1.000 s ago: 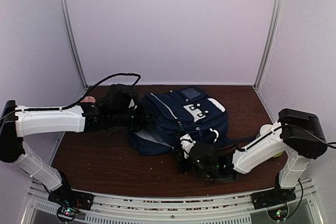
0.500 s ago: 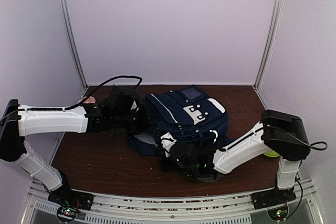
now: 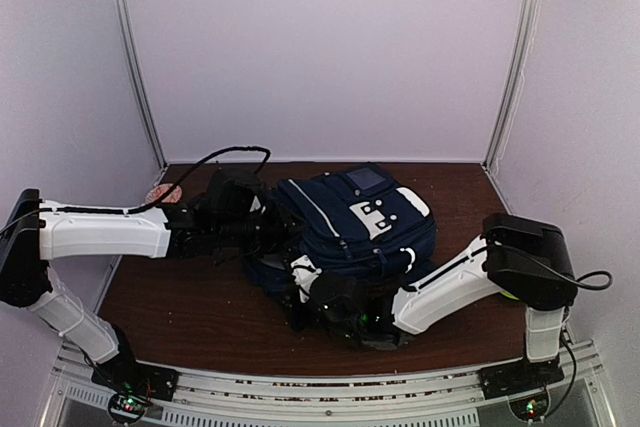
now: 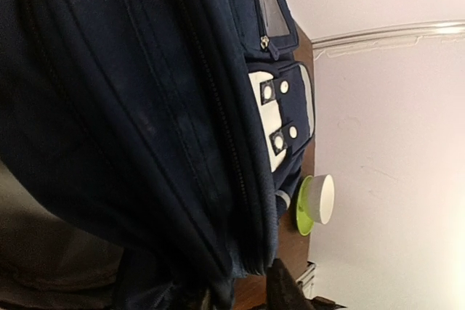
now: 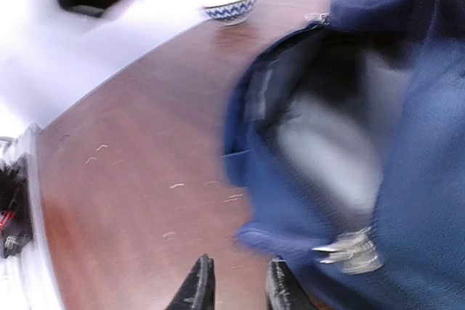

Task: Pack the student bag
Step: Zip the student bag at the center of the board.

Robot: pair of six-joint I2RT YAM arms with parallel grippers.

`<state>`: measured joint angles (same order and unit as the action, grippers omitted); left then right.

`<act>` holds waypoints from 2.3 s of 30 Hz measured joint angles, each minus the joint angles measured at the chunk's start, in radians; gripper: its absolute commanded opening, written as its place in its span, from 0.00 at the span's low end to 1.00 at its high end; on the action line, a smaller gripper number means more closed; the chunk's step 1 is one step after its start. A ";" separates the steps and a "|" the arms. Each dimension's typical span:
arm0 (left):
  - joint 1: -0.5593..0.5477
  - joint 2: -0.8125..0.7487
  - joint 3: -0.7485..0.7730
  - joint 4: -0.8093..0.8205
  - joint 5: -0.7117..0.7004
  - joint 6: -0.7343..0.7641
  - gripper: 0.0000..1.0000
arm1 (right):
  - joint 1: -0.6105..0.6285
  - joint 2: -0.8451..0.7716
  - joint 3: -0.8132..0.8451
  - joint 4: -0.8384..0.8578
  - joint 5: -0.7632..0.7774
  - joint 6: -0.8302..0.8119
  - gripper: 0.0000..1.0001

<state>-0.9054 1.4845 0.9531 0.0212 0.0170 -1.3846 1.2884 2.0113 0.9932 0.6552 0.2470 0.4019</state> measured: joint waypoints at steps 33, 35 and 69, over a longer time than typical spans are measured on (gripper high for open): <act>-0.356 -0.321 -0.197 -0.327 -0.394 0.718 0.97 | -0.074 -0.784 -0.401 -0.319 -0.011 0.105 0.56; -0.376 -0.257 -0.201 -0.343 -0.423 0.723 0.98 | -0.073 -0.791 -0.412 -0.328 -0.003 0.111 0.56; -0.352 0.159 -0.077 -0.203 -0.538 0.537 0.64 | -0.074 -0.935 -0.483 -0.338 0.065 0.153 0.56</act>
<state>-1.2579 1.6440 0.8761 -0.1814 -0.5209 -0.8471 1.2148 1.0760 0.5106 0.3168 0.3122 0.5545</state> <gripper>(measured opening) 0.677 0.558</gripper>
